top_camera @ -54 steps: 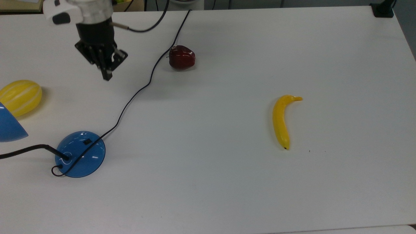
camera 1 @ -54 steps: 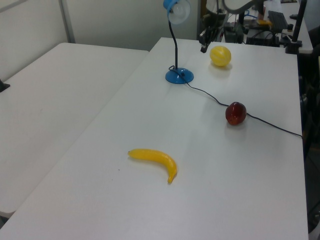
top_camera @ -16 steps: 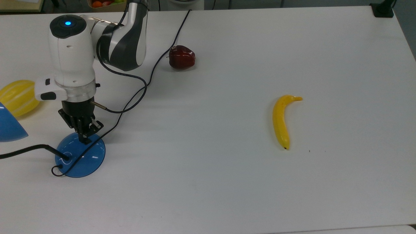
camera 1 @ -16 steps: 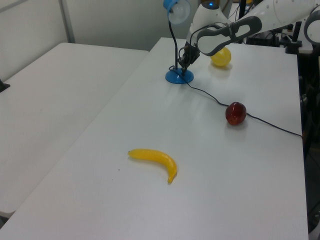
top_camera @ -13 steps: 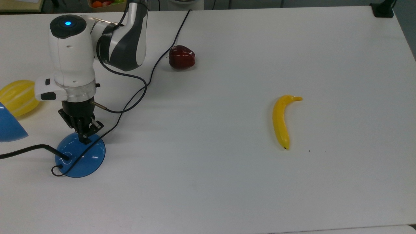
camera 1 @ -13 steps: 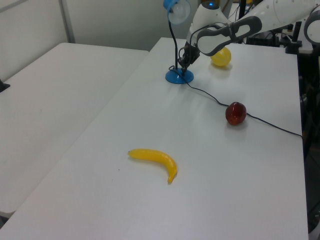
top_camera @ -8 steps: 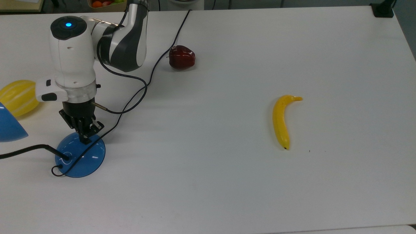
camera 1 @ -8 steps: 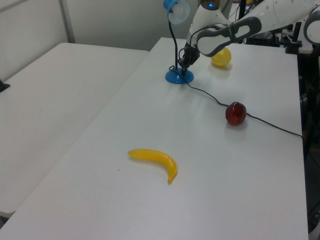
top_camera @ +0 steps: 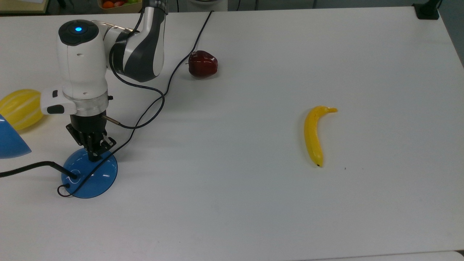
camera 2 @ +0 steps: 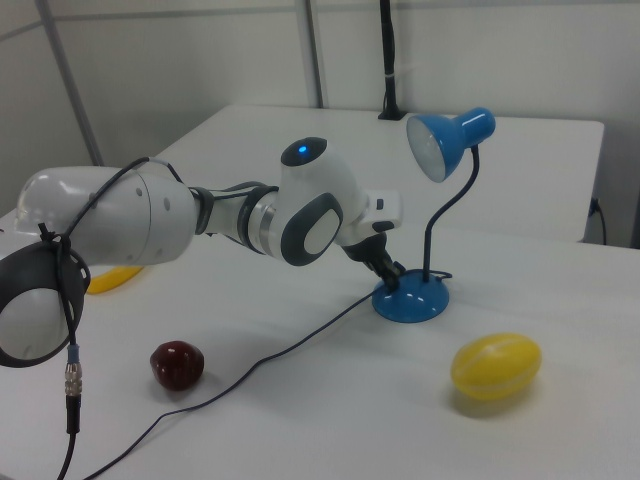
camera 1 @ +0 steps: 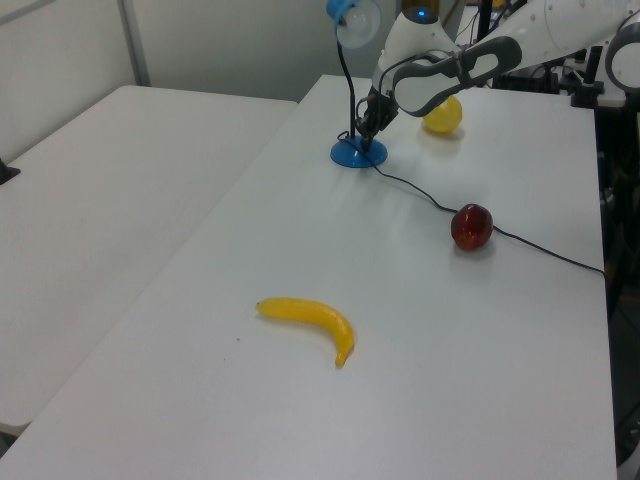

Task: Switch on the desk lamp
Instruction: 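Press down on the lamp base switch with the gripper fingers, then lift the gripper up off the lamp base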

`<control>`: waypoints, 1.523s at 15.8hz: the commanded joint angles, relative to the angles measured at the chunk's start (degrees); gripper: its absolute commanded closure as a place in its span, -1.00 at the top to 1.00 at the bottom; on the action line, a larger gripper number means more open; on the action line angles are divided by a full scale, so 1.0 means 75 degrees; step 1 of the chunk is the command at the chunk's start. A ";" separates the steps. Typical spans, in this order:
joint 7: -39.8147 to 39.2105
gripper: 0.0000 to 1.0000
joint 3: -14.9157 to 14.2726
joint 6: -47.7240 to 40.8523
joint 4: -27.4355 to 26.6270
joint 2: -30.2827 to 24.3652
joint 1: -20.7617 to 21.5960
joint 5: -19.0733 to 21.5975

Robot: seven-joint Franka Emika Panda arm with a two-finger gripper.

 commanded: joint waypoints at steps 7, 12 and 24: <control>0.0249 -1.00 -0.0169 0.0511 0.0159 0.0490 0.0062 -0.0340; 0.0249 -1.00 -0.0169 0.0499 0.0101 0.0420 0.0086 -0.0363; 0.0179 -1.00 0.0310 -0.1196 -0.1937 -0.2577 0.0168 -0.0387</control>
